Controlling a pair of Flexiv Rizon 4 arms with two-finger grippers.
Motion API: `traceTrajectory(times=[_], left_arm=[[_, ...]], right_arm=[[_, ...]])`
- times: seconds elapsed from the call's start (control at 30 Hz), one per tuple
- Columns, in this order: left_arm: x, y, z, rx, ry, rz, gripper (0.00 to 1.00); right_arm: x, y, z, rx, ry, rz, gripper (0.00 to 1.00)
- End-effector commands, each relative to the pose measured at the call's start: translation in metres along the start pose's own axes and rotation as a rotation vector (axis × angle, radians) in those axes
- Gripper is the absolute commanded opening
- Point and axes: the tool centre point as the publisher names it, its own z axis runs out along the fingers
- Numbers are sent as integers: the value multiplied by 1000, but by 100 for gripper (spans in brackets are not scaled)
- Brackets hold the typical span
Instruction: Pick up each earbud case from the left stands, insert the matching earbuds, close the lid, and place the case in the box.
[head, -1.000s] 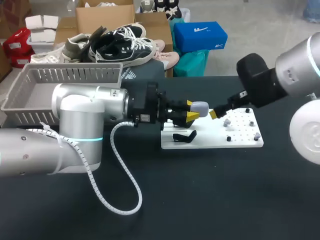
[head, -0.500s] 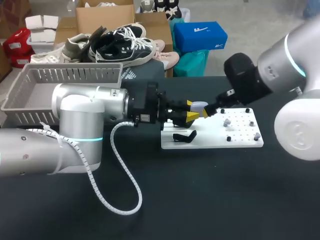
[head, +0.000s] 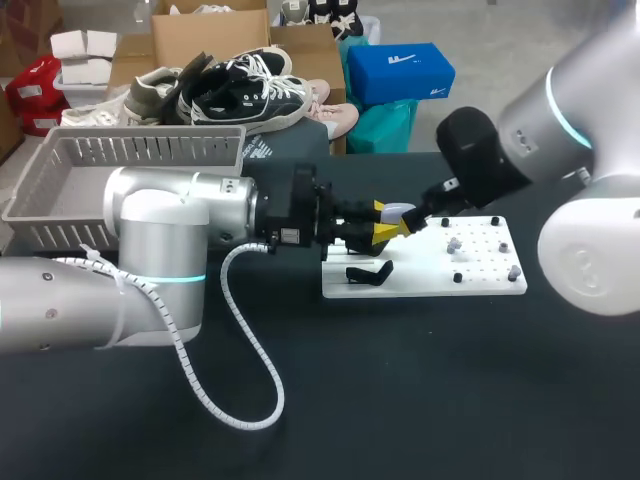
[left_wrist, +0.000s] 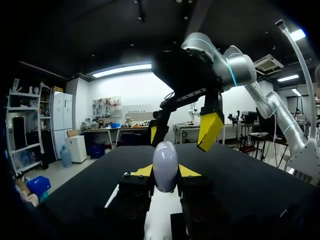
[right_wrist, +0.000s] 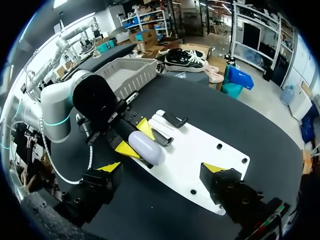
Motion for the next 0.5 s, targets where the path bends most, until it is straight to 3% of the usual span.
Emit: traceTrajectory(times=[0.03,0.5], left_arm=[[0,2,0,6,0,0,0],[0,2,0,6,0,0,0]], right_arm=[[-3,-1,3,19,15,2,100],[-5,-1,8,30,27,8,100]])
